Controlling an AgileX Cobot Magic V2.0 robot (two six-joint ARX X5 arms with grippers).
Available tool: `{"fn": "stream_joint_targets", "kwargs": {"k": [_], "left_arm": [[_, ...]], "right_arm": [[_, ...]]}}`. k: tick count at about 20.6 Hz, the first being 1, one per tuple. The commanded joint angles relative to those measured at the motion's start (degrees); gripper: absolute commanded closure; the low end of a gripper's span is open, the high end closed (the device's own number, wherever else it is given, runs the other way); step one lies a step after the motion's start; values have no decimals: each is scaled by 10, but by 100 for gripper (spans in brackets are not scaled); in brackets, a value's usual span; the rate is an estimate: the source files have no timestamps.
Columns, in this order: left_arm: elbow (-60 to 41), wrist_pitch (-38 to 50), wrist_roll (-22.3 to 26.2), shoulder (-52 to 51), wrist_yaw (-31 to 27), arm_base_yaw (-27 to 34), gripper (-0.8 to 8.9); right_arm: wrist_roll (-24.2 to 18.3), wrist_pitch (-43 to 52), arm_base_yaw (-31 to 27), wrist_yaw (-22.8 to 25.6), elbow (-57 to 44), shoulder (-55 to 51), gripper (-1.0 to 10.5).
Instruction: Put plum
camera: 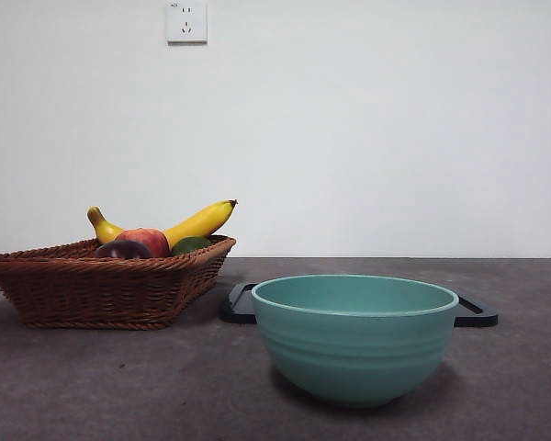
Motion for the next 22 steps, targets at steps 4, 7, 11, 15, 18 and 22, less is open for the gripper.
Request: {"fn": "stream_joint_targets", "kwargs": {"k": [4,7,11,15,18,22], "left_arm": [[60,-51,47,24,64,-30,805],[62,-86,70,24,65,-40,805],[62,-107,88,24,65,-42,805],[62,-106,88,24,64,-42,780],[62,-106,88,24,64,-42,500],[62,-106,88,24,64,-42,401]], "right_arm": [[-75,-66,53,-54,45,48,938],[-89,-88,89,-62,45,59,939],[-97,-87,114,-61,45,61,938],[-97,-85,114,-61,45,61,934],[-94,-86,114,-61,45,61,709],[-92,-86,114,-61,45,61,576]]}}
